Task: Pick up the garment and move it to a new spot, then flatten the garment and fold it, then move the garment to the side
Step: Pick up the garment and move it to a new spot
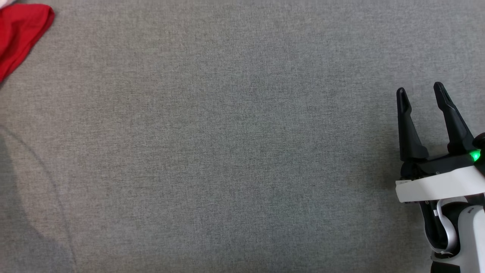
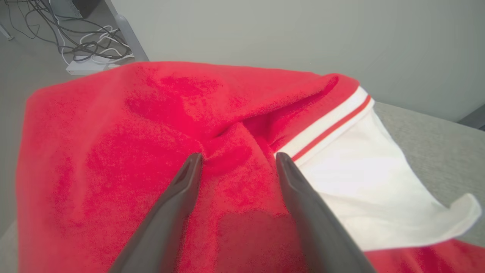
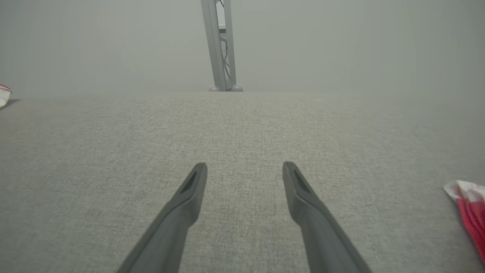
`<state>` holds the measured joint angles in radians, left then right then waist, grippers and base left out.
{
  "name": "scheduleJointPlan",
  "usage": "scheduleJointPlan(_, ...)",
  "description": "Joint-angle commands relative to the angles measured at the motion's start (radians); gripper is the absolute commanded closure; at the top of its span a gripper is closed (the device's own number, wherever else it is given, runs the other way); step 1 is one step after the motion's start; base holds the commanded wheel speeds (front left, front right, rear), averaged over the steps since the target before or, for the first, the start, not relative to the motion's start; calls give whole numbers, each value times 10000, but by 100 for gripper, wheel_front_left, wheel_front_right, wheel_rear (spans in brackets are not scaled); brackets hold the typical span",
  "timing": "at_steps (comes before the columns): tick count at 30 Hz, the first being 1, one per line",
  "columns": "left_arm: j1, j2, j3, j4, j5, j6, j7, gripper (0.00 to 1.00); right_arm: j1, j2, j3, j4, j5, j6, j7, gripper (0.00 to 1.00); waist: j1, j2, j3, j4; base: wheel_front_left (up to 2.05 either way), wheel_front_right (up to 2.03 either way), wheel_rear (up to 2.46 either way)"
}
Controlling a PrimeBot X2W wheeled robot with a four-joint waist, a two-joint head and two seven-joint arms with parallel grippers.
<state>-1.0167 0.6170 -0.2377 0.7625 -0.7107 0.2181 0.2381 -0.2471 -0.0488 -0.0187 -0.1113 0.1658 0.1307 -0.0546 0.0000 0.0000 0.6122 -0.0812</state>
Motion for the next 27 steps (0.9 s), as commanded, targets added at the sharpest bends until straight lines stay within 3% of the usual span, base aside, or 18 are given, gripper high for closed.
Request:
scheduleJointPlan(1,-213,144,-12,101,104,92,-56,0,-154,-38,7,-59,-120,1,-30,0,0,0,174,-17,0,0,0)
scheduleJointPlan(6,-165,89,10,287,35,118,-157,0,-218,-38,67,-53,-122,-1,-32,0,0,0,206,14,0,0,0)
scheduleJointPlan(7,-145,67,-6,337,39,78,-274,46,-251,-38,79,-11,-133,1,-53,0,0,0,197,31,0,0,0)
scheduleJointPlan(8,-145,67,-6,337,39,78,-274,46,-251,-38,79,-11,-133,1,-53,0,0,0,197,31,0,0,0)
scheduleJointPlan(10,-91,127,-48,372,165,30,-560,87,-240,-38,116,18,-137,1,-77,0,0,0,168,31,0,0,0)
scheduleJointPlan(11,-66,151,-76,413,218,27,-703,100,-267,-38,132,48,-119,1,-97,0,0,0,142,27,0,0,0)
scheduleJointPlan(21,30,402,-426,631,580,-242,-1276,100,-280,-38,185,456,115,1,-346,0,0,0,-345,-117,0,0,0)
scheduleJointPlan(27,-394,659,-812,242,928,-974,-1765,100,-243,-38,210,789,278,-1,-569,0,0,0,-943,-173,0,0,0)
